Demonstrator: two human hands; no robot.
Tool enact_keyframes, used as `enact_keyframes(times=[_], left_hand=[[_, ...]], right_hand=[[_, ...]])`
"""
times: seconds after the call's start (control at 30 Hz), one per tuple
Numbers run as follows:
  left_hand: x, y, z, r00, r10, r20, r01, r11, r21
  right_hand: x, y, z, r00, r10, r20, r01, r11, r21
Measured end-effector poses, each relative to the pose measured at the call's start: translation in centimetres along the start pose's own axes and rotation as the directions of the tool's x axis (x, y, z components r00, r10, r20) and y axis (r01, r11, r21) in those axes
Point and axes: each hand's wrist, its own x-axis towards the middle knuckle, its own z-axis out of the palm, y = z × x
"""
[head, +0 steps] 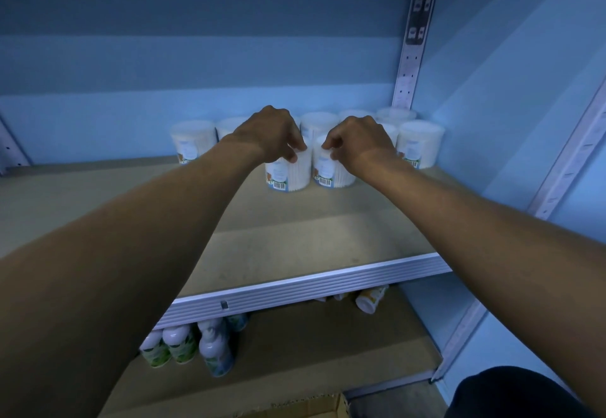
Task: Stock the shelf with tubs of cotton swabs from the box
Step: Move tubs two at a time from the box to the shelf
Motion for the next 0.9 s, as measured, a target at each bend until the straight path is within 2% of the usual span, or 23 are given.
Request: enact_keyframes(times=[0.53, 0.9], left_hand=[[3.3, -0.9, 0.9, 0.999, -0.026, -0.029, 0.027, 0.999, 0.018], [2.9, -1.0, 1.3, 0.998, -0.019, -0.06, 0.021, 0.999, 0.038]], right_hand=[[3.0, 1.1, 1.6, 0.991, -0.097, -0.089, 0.099, 0.995, 0.015], [3.0, 1.1, 2.7, 0.99, -0.054, -0.133, 0.057, 0.998, 0.022]])
